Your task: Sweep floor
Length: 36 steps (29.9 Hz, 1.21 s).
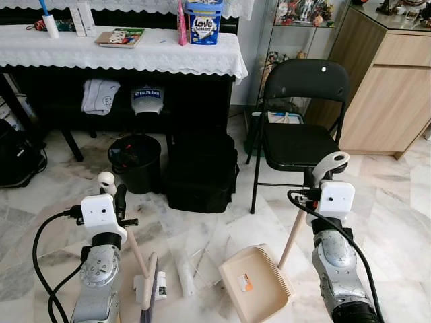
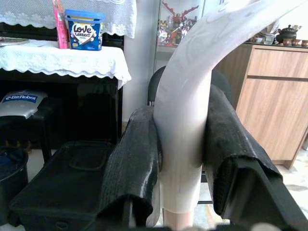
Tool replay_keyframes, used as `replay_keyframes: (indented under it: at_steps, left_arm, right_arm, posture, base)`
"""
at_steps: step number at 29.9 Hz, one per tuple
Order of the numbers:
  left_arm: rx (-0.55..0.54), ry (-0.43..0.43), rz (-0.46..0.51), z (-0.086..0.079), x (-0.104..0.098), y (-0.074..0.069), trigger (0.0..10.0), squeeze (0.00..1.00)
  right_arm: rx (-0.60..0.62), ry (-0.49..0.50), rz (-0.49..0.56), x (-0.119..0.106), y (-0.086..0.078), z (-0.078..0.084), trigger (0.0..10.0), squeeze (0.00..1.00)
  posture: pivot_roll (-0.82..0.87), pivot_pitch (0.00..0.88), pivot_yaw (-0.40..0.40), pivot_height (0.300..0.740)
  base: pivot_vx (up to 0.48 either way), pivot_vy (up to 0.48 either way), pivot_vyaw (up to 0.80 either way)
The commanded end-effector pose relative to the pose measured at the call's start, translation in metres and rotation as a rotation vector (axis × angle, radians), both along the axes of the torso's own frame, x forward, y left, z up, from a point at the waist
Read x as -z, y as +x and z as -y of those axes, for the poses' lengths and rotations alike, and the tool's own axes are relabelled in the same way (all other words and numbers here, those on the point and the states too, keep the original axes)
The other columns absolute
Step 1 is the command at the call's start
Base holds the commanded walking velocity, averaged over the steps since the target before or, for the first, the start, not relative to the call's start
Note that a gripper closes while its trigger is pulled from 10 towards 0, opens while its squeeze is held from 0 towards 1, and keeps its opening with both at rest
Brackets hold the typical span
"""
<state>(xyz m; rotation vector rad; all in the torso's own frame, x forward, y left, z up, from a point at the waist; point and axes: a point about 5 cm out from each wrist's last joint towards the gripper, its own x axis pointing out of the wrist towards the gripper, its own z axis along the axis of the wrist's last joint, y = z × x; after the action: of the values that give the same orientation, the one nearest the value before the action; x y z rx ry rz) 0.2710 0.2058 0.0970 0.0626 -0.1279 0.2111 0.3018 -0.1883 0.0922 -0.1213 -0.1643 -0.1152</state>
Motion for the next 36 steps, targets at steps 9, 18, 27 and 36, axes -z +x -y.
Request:
replay_keyframes:
  at_steps: [9, 18, 27, 36]
  left_arm:
    - [-0.011, 0.024, 0.049, -0.0022, -0.0106, 0.002, 10.0, 0.0]
    - [-0.011, 0.023, 0.05, -0.0019, -0.0103, 0.0016, 10.0, 0.0]
    - [-0.014, 0.024, 0.053, -0.0025, -0.0104, 0.0012, 10.0, 0.0]
    - [-0.018, 0.024, 0.06, -0.0027, -0.0115, 0.0013, 10.0, 0.0]
  right_arm:
    - [0.003, -0.002, 0.024, -0.0049, 0.0015, -0.0001, 10.0, 0.0]
    - [0.025, 0.007, 0.017, -0.0039, 0.0009, 0.0037, 10.0, 0.0]
    - [0.02, 0.006, 0.017, -0.004, 0.0017, 0.0026, 10.0, 0.0]
    - [0.023, 0.006, 0.015, -0.0023, 0.0001, 0.0032, 10.0, 0.0]
  posture:
    - [-0.02, 0.0, -0.035, 0.74]
    - [-0.02, 0.0, -0.033, 0.74]
    - [-0.02, 0.0, -0.034, 0.74]
    - [-0.02, 0.0, -0.034, 0.74]
  base:
    - [0.225, 0.0, 0.0]
    - [0.287, 0.0, 0.0]
    - [0.292, 0.0, -0.44]
    - [0.126, 0.0, 0.0]
